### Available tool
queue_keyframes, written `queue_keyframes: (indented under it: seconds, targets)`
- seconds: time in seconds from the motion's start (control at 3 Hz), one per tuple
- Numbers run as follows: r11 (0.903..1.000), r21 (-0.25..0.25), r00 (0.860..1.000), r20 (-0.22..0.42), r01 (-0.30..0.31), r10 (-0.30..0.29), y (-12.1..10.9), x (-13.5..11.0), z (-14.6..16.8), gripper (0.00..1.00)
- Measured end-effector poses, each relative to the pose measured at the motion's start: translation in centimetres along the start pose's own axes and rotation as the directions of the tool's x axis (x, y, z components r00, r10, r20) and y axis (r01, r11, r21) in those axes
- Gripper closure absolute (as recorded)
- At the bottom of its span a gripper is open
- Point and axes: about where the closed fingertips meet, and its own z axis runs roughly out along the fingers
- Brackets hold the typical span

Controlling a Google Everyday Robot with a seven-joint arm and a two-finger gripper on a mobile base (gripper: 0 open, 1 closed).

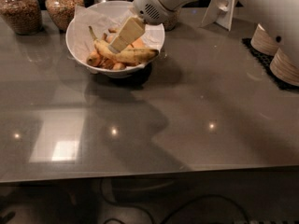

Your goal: Pick banana from white bowl

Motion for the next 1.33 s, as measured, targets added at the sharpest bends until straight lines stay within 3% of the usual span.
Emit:
queue_keyframes:
  seconds: [0.33,0.67,1.33]
  targets:
    - [0.9997,-0.024,1.000,-0.007,-0.004,0.004,0.5,-0.1,2.4,0.42]
    - [0.9992,-0.034,0.999,-0.032,-0.020,0.019,0.9,0.8,4.4,0.47]
    - [0.9985,-0.001,0.992,-0.116,-0.054,0.054,0.0,4.0,7.1,0.42]
